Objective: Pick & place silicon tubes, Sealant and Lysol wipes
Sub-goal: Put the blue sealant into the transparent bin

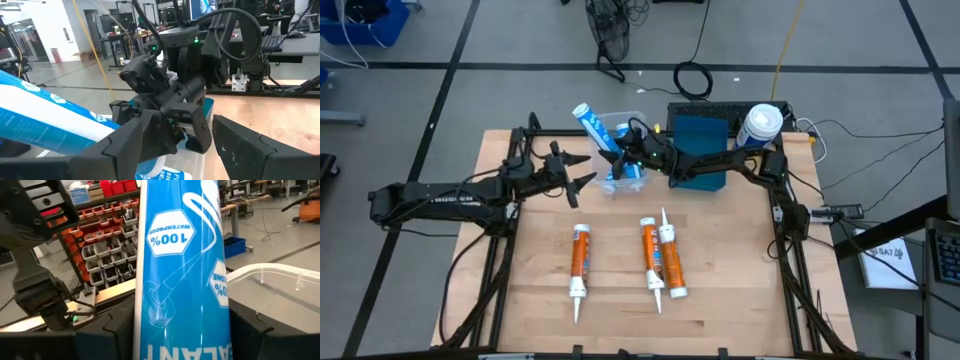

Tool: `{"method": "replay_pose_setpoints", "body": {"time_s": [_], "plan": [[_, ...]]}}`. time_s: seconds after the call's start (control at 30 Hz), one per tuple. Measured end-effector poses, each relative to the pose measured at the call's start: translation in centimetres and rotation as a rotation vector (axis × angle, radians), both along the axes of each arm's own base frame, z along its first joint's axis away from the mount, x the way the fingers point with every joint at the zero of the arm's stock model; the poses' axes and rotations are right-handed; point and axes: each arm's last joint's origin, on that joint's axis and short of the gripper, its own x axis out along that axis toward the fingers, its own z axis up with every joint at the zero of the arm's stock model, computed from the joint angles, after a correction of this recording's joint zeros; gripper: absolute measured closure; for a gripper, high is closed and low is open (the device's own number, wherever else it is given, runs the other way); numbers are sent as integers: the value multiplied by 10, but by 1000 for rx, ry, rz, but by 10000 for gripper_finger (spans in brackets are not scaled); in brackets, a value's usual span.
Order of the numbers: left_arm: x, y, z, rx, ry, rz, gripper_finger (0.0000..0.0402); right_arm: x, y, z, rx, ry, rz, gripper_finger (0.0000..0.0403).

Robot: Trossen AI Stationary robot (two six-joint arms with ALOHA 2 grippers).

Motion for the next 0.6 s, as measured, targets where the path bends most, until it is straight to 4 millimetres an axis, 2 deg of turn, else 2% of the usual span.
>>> {"method": "replay_pose_setpoints", "body": {"time_s": [0.33,0.47,0.6], "plan": [[0,0,0,-3,4,0,163,4,14,-1,-95,49,29,188],[0,0,-1,-4,9,0,163,5,15,-5,-110,93,-24,180],[0,0,-1,-4,9,0,163,4,14,-8,-102,123,-35,189]]}}
